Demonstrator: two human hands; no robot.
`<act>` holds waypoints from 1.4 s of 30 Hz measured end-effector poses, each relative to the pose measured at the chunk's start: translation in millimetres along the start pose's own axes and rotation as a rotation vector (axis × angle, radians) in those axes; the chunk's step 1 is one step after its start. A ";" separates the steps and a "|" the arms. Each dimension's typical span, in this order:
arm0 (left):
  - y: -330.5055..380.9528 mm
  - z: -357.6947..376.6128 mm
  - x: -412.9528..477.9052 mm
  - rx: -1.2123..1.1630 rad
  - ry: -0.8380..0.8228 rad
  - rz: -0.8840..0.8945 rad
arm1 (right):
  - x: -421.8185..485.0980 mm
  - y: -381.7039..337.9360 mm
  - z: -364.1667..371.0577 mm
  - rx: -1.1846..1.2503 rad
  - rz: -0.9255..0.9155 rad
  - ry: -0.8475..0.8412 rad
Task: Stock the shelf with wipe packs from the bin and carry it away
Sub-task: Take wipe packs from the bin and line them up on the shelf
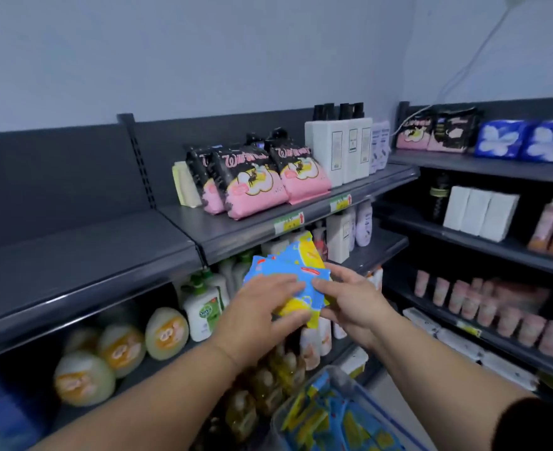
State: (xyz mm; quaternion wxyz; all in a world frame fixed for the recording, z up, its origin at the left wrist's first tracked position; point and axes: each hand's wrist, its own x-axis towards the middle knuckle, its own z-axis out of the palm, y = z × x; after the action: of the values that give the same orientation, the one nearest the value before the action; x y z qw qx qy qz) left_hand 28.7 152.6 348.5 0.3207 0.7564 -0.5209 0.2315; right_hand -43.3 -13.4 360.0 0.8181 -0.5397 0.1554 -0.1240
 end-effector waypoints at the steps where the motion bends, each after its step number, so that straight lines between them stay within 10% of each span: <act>1: -8.4 -19.8 0.8 -0.008 0.073 -0.122 | -2.6 -6.1 15.9 0.005 -0.019 -0.041; 5: -38.9 -112.5 2.6 -0.015 0.129 -0.506 | -9.7 -22.3 93.2 -0.016 -0.069 -0.196; 15: -103.7 -325.8 -77.8 0.017 0.063 -0.716 | -25.4 7.5 314.5 -0.136 0.018 -0.598; 26: -147.8 -455.7 -176.9 0.251 -0.025 -0.830 | -32.1 53.0 476.2 -0.564 -0.176 -0.616; 42: -190.3 -496.4 -205.7 0.256 0.312 -1.073 | 23.7 57.7 527.7 -0.815 -0.552 -0.453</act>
State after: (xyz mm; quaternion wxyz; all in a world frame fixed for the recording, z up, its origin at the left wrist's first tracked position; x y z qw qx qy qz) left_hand 126.9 692.6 502.3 0.3725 0.9045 0.0217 0.2065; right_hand 185.3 445.7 498.8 0.4925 -0.8472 -0.1371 -0.1447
